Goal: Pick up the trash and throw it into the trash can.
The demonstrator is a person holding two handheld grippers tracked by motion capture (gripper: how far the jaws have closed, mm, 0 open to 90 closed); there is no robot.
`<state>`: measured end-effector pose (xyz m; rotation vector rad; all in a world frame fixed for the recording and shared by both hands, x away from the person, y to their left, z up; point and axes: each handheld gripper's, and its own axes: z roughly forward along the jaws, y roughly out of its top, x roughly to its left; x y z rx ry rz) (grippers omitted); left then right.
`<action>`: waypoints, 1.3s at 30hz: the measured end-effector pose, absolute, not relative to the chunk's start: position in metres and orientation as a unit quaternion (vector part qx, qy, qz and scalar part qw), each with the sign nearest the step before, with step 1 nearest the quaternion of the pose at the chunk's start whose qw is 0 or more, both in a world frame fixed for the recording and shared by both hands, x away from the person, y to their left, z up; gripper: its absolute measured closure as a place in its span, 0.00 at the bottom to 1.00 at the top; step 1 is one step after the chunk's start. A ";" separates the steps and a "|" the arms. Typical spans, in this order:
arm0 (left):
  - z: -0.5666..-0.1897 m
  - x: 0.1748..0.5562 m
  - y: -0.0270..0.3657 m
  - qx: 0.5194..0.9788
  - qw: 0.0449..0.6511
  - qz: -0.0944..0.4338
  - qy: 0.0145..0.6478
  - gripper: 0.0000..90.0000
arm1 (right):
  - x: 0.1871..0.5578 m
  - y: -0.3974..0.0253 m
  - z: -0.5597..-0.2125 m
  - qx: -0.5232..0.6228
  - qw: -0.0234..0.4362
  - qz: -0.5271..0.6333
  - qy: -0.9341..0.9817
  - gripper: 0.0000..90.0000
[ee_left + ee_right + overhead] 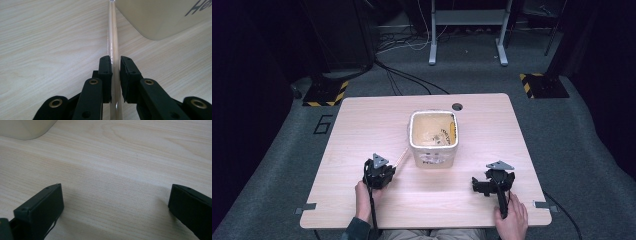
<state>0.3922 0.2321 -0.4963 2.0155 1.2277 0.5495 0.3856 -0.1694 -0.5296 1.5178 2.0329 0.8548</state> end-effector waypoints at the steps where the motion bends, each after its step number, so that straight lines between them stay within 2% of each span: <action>1: -0.496 0.392 0.233 0.779 0.351 0.213 0.474 0.88 | 0.386 -0.169 -0.530 0.552 0.230 0.311 0.739 0.00; 39: -0.463 0.404 0.255 0.760 0.378 0.230 0.476 0.88 | 0.386 -0.169 -0.530 0.552 0.230 0.311 0.739 0.00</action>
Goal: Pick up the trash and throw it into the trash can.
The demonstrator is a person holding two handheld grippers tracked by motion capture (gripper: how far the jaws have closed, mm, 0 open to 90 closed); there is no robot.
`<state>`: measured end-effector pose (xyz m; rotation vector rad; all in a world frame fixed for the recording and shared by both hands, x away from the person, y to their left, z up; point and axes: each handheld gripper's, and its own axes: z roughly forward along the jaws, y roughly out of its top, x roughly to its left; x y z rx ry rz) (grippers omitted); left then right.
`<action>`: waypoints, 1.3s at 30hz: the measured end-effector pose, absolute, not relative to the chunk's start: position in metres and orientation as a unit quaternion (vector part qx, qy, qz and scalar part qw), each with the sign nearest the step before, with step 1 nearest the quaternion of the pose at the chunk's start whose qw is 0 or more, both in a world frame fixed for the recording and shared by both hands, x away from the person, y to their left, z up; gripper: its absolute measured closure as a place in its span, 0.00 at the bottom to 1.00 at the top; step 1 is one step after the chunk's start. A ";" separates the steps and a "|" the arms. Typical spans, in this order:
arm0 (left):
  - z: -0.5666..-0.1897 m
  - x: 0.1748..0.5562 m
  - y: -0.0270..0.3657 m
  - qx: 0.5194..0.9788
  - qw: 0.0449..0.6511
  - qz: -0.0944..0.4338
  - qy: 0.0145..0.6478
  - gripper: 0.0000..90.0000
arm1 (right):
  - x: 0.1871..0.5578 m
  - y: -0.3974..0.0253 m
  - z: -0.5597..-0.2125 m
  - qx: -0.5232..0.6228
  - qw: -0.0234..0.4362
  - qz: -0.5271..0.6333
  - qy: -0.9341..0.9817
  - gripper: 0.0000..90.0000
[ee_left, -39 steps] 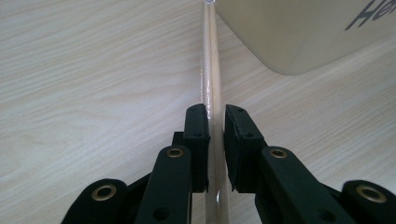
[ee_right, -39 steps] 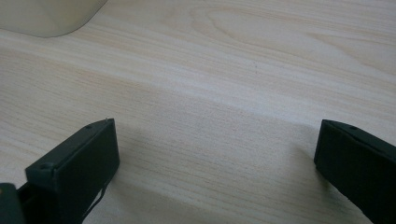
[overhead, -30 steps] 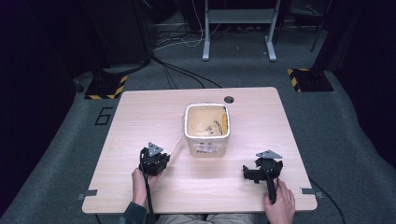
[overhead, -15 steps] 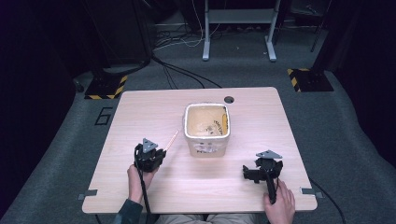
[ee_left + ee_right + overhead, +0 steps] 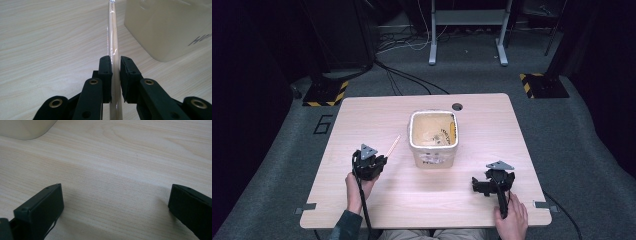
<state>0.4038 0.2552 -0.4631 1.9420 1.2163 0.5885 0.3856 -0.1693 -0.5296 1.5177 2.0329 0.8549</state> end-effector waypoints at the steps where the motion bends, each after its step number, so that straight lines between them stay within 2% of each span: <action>1: -0.462 0.404 0.255 0.760 0.378 0.230 0.475 0.88 | 0.386 -0.169 -0.530 0.552 0.231 0.310 0.739 0.00; 39: -0.416 0.423 0.246 0.754 0.408 0.253 0.448 0.88 | 0.386 -0.169 -0.530 0.552 0.231 0.310 0.739 0.00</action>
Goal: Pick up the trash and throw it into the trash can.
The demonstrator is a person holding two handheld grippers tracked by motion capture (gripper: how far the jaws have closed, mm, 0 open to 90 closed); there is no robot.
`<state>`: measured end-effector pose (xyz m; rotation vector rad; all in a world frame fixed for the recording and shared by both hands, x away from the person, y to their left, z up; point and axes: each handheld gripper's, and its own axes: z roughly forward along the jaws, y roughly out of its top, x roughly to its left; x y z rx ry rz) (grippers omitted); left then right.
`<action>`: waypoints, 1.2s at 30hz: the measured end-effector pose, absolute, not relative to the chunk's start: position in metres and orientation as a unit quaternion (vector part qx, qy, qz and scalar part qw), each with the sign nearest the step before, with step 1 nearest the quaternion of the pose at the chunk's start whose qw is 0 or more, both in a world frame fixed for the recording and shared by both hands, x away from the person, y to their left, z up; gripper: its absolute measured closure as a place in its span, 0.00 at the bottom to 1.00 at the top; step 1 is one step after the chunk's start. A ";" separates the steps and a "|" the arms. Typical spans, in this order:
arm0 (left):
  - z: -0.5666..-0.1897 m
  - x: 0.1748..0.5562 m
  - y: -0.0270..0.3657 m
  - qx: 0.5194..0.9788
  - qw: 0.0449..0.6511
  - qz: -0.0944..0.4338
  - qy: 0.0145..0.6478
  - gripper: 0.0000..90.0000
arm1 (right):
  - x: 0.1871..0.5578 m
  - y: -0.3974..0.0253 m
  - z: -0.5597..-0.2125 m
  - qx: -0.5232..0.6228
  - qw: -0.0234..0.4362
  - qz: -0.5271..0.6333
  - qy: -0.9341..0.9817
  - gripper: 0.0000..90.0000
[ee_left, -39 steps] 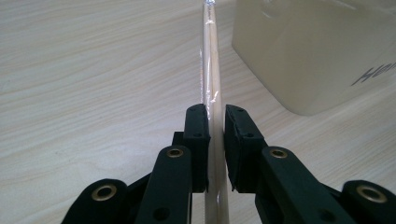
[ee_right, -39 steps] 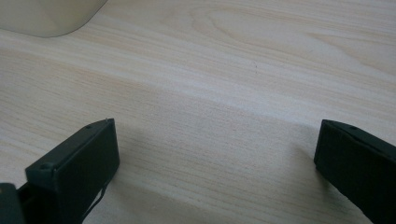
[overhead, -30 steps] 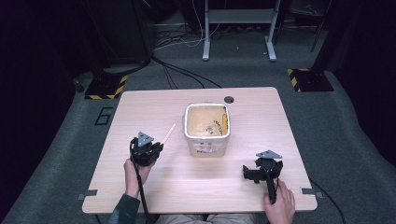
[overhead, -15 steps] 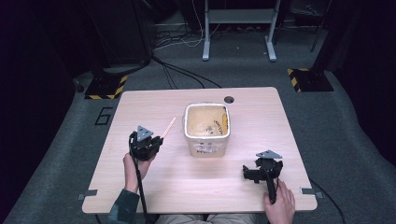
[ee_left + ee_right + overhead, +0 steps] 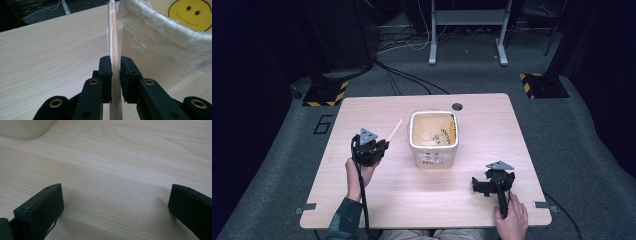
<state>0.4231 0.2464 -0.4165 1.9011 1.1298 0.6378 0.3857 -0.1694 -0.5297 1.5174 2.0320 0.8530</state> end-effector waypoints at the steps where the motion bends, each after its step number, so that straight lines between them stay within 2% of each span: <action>1: -0.415 0.424 0.245 0.755 0.409 0.252 0.447 0.88 | 0.386 -0.169 -0.530 0.552 0.231 0.310 0.739 0.00; 36: -0.383 0.435 0.225 0.753 0.432 0.267 0.418 0.88 | 0.386 -0.169 -0.530 0.552 0.231 0.310 0.739 0.00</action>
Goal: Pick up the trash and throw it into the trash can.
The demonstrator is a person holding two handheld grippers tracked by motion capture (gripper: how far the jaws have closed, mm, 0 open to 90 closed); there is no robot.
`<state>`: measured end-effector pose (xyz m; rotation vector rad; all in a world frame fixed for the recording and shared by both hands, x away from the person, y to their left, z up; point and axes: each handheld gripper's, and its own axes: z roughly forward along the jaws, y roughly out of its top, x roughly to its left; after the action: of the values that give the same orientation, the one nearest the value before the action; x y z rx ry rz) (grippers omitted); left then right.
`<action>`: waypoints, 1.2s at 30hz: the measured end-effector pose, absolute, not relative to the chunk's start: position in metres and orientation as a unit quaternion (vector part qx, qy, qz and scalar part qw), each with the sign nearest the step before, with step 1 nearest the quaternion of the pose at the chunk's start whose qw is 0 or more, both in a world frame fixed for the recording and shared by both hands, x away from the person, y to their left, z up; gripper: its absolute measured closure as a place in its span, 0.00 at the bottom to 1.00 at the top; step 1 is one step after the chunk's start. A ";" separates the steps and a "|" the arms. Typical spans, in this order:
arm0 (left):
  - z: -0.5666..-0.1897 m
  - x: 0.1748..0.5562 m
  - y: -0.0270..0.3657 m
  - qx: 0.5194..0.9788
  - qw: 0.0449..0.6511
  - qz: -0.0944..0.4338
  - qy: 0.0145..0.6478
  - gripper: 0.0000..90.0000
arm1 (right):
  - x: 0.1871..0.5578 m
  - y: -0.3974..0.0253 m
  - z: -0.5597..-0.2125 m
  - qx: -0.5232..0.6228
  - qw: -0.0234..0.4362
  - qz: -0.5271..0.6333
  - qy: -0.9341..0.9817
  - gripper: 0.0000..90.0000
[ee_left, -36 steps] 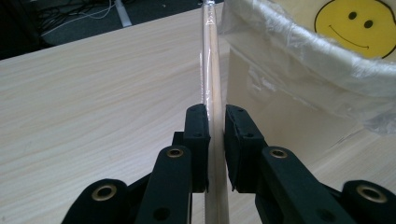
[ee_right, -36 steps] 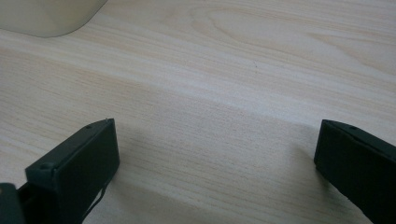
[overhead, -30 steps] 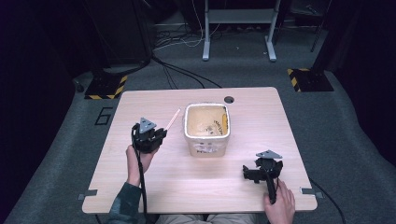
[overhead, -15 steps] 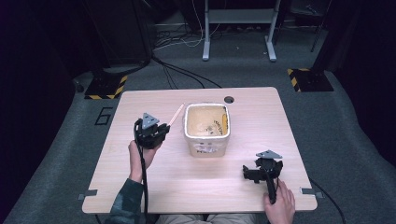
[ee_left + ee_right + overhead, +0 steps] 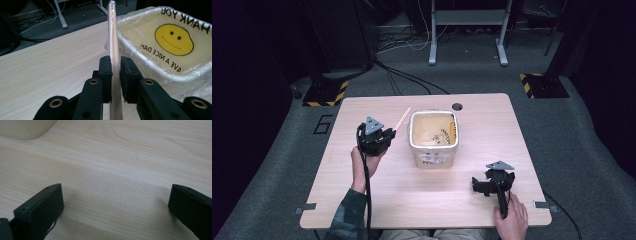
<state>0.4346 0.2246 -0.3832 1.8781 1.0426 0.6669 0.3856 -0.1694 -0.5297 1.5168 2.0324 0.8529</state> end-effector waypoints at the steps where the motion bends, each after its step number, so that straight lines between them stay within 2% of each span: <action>1: -0.382 0.435 0.224 0.753 0.432 0.268 0.418 0.88 | 0.386 -0.169 -0.530 0.552 0.230 0.311 0.739 0.00; 36: -0.351 0.451 0.187 0.758 0.456 0.270 0.380 0.88 | 0.386 -0.169 -0.530 0.553 0.230 0.310 0.738 0.00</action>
<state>0.4507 0.1869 -0.3514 1.8687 0.9372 0.6664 0.3856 -0.1693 -0.5296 1.5204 2.0314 0.8536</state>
